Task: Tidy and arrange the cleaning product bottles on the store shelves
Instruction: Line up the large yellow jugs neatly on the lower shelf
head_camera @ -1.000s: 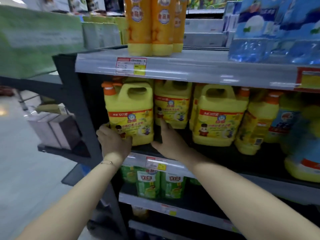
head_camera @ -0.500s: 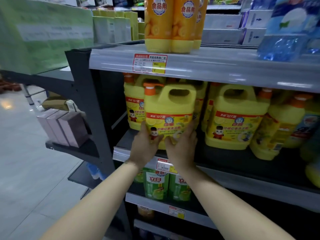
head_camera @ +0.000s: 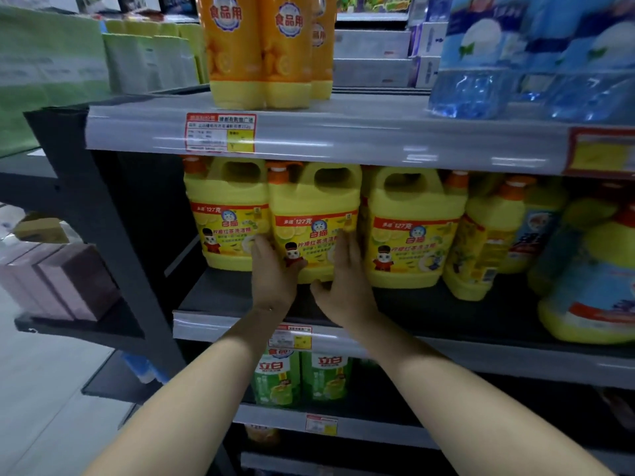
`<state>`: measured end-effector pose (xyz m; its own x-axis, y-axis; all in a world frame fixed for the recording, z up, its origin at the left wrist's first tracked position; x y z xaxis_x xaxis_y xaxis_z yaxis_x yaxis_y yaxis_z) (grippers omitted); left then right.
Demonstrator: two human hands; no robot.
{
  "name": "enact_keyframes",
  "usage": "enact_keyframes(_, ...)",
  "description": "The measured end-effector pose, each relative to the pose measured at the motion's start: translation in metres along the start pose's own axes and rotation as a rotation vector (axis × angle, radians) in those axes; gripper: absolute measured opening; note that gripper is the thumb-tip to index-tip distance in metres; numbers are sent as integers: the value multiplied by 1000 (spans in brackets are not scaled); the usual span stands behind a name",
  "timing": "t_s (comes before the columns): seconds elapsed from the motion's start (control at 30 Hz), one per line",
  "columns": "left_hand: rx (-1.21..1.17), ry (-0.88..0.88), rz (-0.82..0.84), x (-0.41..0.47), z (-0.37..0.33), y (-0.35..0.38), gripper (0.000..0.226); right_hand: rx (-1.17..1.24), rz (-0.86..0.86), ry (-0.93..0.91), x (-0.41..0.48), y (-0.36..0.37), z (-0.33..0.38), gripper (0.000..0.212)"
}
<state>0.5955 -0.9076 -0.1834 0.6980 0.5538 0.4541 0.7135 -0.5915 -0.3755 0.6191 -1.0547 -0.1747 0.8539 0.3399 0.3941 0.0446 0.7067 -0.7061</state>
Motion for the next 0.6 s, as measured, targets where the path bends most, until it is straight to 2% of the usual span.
enact_keyframes(0.13, 35, -10, 8, 1, 1, 4, 54, 32, 65, -12, 0, -9, -6, 87)
enact_keyframes(0.2, 88, 8, -25, -3, -3, 1, 53, 62, 59, -38, -2, -17, -10, 75)
enact_keyframes(0.27, 222, -5, -129, -12, -9, -6, 62, 80, -61, -44, -5, -35, -18, 59)
enact_keyframes(0.33, 286, 64, -168, -24, -24, -2, 60, 97, -251, 5, -10, -57, -34, 56)
enact_keyframes(0.43, 177, 292, 28, -43, -52, 34, 46, 155, -418, 124, -18, -78, -61, 71)
enact_keyframes(0.5, 86, 333, 163, -49, -70, 60, 42, 184, -414, 225, -18, -84, -79, 80)
enact_keyframes(0.6, -6, 300, 288, -52, -92, 95, 51, 261, -346, 335, -14, -88, -103, 90)
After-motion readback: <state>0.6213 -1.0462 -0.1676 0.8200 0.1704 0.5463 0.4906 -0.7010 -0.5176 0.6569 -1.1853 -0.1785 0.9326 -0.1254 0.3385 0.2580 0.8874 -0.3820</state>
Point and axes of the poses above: each hand's wrist, its own x-axis towards the middle knuckle, its own y-axis out of the palm, z = x × y, the point moved 7 cm from there along x, towards the middle knuckle, and after that the axes turned 4 degrees about y, right-handed, at the moved point
